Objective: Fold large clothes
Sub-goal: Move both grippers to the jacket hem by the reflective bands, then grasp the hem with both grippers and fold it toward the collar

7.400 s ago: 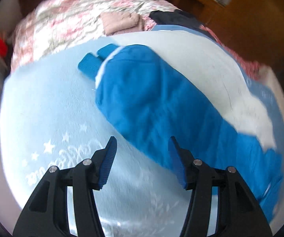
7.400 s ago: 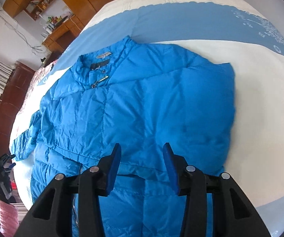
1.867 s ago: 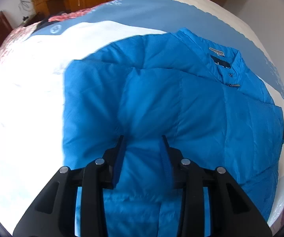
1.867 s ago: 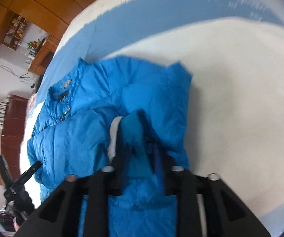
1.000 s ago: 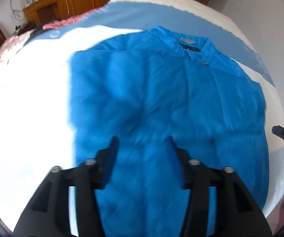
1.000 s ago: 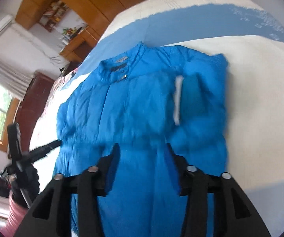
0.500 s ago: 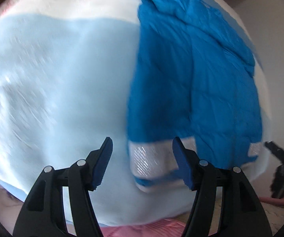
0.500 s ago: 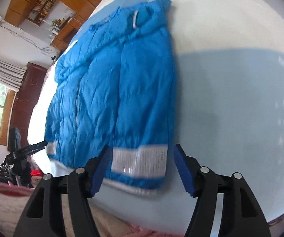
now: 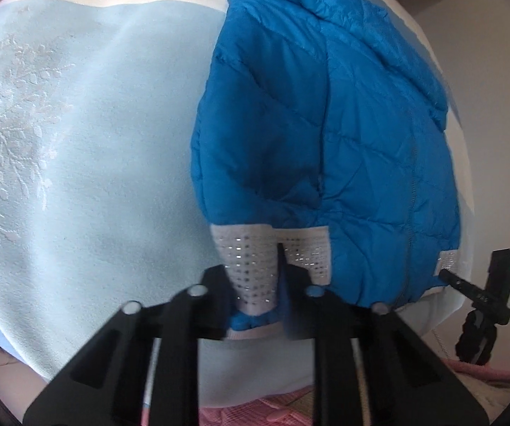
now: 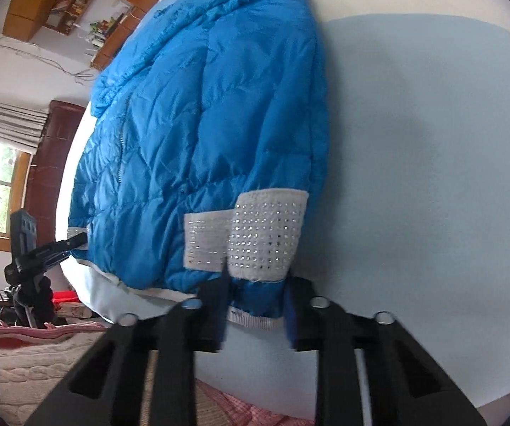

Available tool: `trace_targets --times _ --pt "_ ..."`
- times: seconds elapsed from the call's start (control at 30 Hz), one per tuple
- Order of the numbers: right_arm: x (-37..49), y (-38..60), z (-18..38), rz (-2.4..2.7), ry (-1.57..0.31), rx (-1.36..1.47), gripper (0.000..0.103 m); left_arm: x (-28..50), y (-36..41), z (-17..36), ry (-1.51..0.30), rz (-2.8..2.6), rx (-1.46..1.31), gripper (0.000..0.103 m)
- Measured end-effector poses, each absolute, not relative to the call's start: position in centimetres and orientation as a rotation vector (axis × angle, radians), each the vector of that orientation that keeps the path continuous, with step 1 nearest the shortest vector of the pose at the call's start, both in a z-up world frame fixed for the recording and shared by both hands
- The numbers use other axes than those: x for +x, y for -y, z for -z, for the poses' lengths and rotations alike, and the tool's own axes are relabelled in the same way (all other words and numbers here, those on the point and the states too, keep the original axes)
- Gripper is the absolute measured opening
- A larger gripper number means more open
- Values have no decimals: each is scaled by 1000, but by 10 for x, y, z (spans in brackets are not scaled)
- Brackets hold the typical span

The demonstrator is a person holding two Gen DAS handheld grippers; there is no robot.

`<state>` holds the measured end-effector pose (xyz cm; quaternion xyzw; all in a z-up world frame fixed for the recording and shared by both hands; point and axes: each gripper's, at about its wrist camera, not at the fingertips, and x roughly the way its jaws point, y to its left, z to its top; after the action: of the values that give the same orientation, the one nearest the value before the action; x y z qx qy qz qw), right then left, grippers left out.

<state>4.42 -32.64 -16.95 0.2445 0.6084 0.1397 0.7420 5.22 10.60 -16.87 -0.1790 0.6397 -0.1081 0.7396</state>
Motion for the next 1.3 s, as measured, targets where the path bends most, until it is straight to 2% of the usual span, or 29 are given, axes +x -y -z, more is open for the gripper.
trace_targets --times 0.07,0.27,0.5,0.63,1.0,1.3 --pt "43 327 164 -332 -1311 544 15 49 -113 162 -1384 245 -412 10" --pt "31 311 146 -465 -1310 501 11 34 -134 133 -1303 239 -382 9" --pt "36 314 180 -417 -1407 557 11 37 -134 170 -1398 199 -386 10" --pt "41 316 172 -421 -1390 558 11 42 -136 159 -1398 227 -410 10" --pt "70 335 95 -493 -1167 641 11 80 -134 78 -1218 427 -557 9" --pt "154 370 43 -505 -1048 701 10 162 -132 42 -1096 492 -580 10"
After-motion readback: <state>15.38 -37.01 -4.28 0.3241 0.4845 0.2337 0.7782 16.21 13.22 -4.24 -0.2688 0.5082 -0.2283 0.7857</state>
